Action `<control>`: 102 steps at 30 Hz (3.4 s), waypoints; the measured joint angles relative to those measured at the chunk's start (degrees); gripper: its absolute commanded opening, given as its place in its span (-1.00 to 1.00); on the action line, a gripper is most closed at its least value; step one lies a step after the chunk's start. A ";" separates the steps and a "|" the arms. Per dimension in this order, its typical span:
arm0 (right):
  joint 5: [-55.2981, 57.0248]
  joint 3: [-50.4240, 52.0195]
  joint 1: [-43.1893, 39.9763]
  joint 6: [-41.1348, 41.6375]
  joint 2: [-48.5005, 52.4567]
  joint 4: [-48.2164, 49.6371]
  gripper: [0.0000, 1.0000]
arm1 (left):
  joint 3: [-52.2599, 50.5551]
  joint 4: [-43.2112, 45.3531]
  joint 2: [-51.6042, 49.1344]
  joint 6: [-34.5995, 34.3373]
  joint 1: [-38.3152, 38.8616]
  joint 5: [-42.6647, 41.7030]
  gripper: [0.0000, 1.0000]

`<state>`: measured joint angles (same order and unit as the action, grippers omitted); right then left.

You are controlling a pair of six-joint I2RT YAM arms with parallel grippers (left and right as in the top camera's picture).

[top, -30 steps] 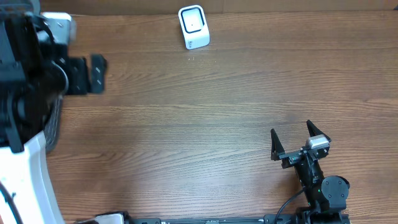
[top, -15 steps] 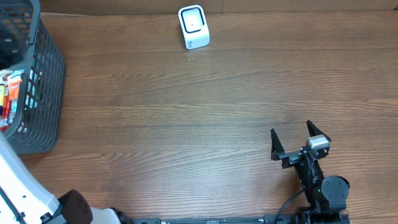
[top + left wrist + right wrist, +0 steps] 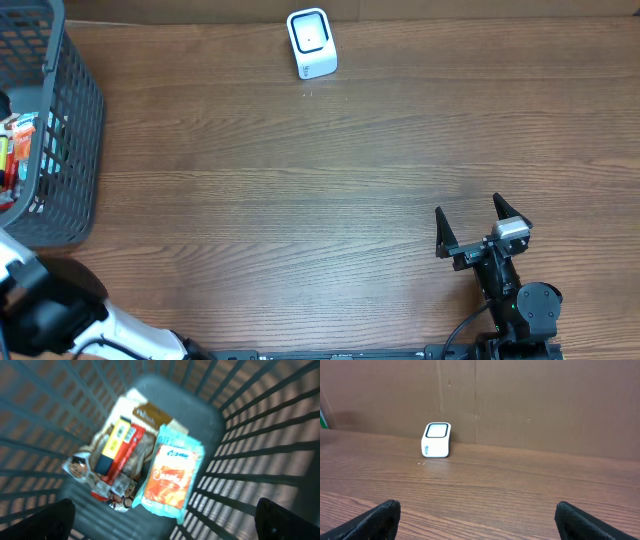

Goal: Scan the item barcode
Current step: 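Move the left gripper left and down into the grey basket, then grasp the green-and-orange Kleenex tissue pack in the basket with left gripper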

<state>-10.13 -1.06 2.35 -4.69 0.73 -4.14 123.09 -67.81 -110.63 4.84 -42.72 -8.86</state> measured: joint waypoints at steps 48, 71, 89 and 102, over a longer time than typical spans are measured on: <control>0.02 0.00 0.00 -0.02 0.00 0.04 1.00 | -4.24 3.37 -21.35 7.17 4.44 0.57 0.30; 0.02 0.00 0.00 -0.02 0.00 0.02 1.00 | 2.08 -3.58 -21.22 3.76 3.54 1.86 -0.13; 0.00 0.00 0.00 -0.04 0.00 0.00 1.00 | 6.75 -2.91 8.63 -8.15 3.37 1.33 -0.09; 0.00 0.00 0.00 -0.02 0.00 0.00 1.00 | 6.99 -15.69 19.15 -9.20 28.20 0.22 -0.18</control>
<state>-10.13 -1.06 2.35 -4.71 0.73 -4.14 130.08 -83.50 -91.48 -4.36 -14.52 -8.64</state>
